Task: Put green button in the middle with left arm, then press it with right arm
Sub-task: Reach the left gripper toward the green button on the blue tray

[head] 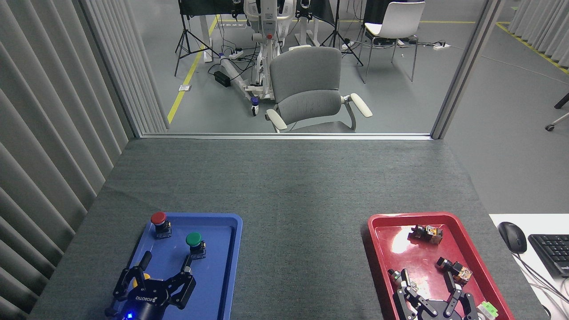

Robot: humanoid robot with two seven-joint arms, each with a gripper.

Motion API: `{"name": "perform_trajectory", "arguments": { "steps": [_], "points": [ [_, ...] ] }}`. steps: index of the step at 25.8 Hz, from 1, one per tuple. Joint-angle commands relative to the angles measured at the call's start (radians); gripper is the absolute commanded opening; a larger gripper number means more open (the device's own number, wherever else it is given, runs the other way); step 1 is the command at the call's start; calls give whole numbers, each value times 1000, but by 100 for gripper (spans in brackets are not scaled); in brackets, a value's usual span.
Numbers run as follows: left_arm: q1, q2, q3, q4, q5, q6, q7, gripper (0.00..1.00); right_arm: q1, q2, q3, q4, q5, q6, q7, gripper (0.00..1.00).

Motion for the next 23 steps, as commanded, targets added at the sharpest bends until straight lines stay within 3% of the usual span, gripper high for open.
{"name": "perform_trajectory", "arguments": {
  "steps": [1,15,23],
  "points": [
    [-5,4,2,6,5,1,2,100,0,2,0,0,2,5,0,100],
    [-29,19,0,22,46,4,27,100,1,-6,2,0,0,8,-8,99],
    [-46,-9,-21,79,30,15,46,100,1,-6,2,0,0,8,-8,99]
  ]
}}
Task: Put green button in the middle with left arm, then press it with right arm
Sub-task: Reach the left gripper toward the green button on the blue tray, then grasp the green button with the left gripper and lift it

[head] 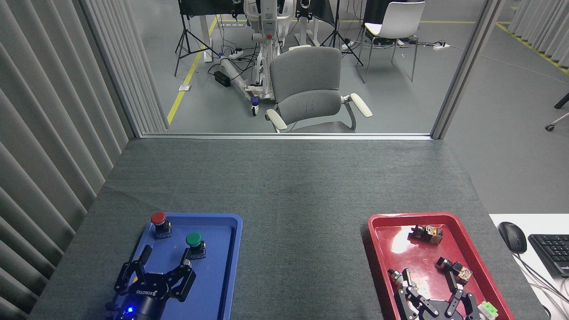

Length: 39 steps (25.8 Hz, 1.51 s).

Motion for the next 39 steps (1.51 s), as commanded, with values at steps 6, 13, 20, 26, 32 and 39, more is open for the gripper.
{"name": "perform_trajectory", "arguments": {
  "steps": [6,13,20,26,32,39],
  "points": [
    [-117,-13,-90,248,-63,25,26,100,0,0,0,0,0,0,0,100],
    [-201,-24,-99,419,-77,65,52,100,0,0,0,0,0,0,-1,99],
    [-221,-27,-111,433,-68,62,83,100,2,0,0,0,0,5,-1,99],
    [-216,-16,-111,404,-62,63,92,100,2,0,0,0,1,5,-1,99],
    [-199,-13,-105,331,-60,65,92,100,2,-2,0,0,0,5,0,100],
    [-169,-18,-108,289,-59,63,92,100,2,-2,0,0,0,5,0,99]
  ]
}}
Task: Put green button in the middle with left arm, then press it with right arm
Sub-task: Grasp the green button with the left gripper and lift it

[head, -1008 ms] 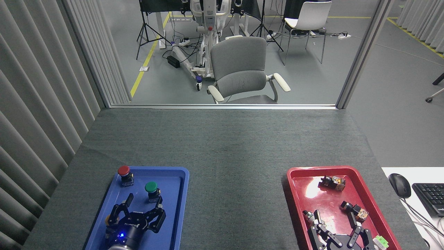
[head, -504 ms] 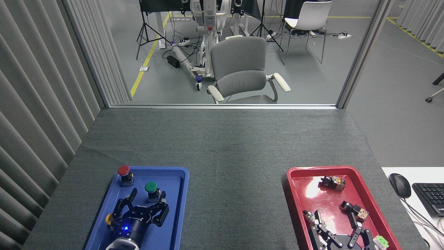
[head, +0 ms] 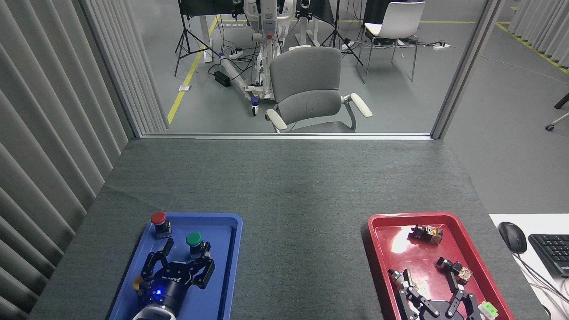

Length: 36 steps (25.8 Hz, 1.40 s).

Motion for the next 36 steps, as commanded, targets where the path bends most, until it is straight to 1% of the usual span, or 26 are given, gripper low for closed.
{"name": "perform_trajectory", "arguments": {
  "steps": [1,6,11,15,21,30,34,36],
  "points": [
    [22,-6,-1,-35,-1,-1,1,100,0,0,0,0,0,0,5,99],
    [49,-16,-6,-62,-1,7,-1,100,0,2,0,0,0,0,5,99],
    [51,-75,-26,-41,-21,30,-1,100,0,2,0,0,0,0,5,99],
    [34,-115,-23,17,-23,56,1,100,0,2,0,0,1,0,5,99],
    [-21,-116,-21,131,-21,100,16,100,0,2,0,0,0,0,5,99],
    [-129,-116,-20,283,-17,110,33,100,0,1,2,2,0,0,5,99],
    [-145,-116,-17,312,-9,111,44,100,0,2,0,3,1,0,5,99],
    [-145,-115,-10,313,0,136,51,100,0,2,0,3,0,0,5,99]
  ]
}}
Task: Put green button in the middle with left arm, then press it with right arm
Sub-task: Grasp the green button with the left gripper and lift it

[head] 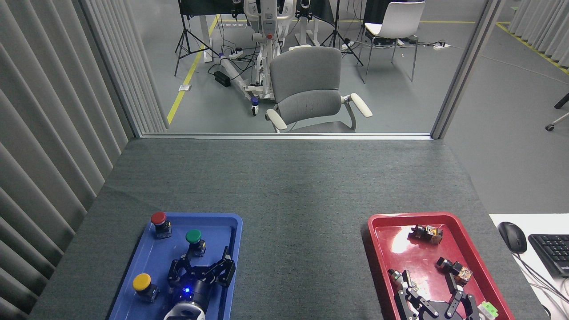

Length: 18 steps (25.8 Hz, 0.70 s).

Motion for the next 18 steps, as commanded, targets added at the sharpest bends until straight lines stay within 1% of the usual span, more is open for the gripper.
{"name": "perform_trajectory", "arguments": {
  "steps": [1,3,8,15,16,17,18],
  "points": [
    [-7,5,11,12,10,48,15,100,0,0,0,1,1,0,0,100],
    [-7,13,12,10,18,72,18,100,0,0,0,1,1,0,0,99],
    [-12,16,14,13,28,77,18,100,0,0,0,1,1,0,0,99],
    [-58,16,14,85,28,77,18,99,0,4,0,1,1,0,0,100],
    [-58,16,15,88,30,79,18,95,0,4,0,1,1,0,0,99],
    [-59,16,15,91,30,79,16,86,0,4,0,1,1,0,0,100],
    [-64,16,15,99,30,79,16,81,0,4,0,1,1,0,0,99]
  ]
}}
